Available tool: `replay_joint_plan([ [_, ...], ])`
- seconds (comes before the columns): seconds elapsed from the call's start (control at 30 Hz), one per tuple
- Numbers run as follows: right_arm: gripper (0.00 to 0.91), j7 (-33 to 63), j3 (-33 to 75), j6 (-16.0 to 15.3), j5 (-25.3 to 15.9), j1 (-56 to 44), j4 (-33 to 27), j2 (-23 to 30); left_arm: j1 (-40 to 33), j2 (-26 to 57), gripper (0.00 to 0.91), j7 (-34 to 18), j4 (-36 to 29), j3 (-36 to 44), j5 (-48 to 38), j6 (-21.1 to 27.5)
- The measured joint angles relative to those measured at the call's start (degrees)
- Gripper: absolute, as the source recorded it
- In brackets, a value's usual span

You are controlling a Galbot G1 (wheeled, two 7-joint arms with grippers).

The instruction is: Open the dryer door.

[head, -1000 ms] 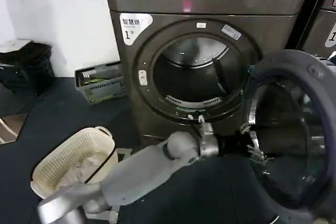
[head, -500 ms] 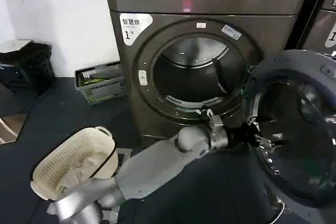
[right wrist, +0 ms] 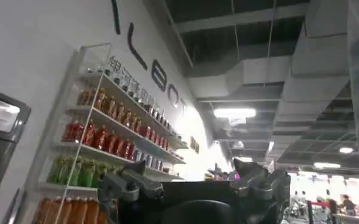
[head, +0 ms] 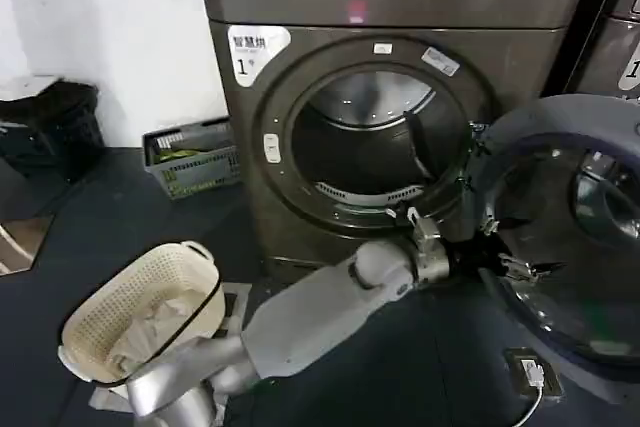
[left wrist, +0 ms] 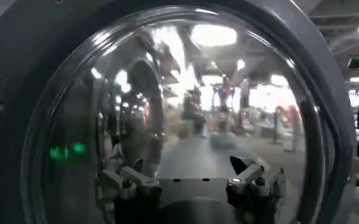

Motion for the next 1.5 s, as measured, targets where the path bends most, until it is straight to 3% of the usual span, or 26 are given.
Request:
replay_joint_plan([
  [0.97,0.907,1.4,1.6,0.6,-0.4,-0.4,-0.6,-0.8,-0.4,-3.5,0.907,-2.1,10.8,-1.2,5.1,-2.5],
  [1.5,0.907,1.2,1.0,1.0,0.4,-0.1,-0.7,-1.3,0.5,-3.5,0.907,-1.5,6.8,-1.8,2.6,-2.7],
])
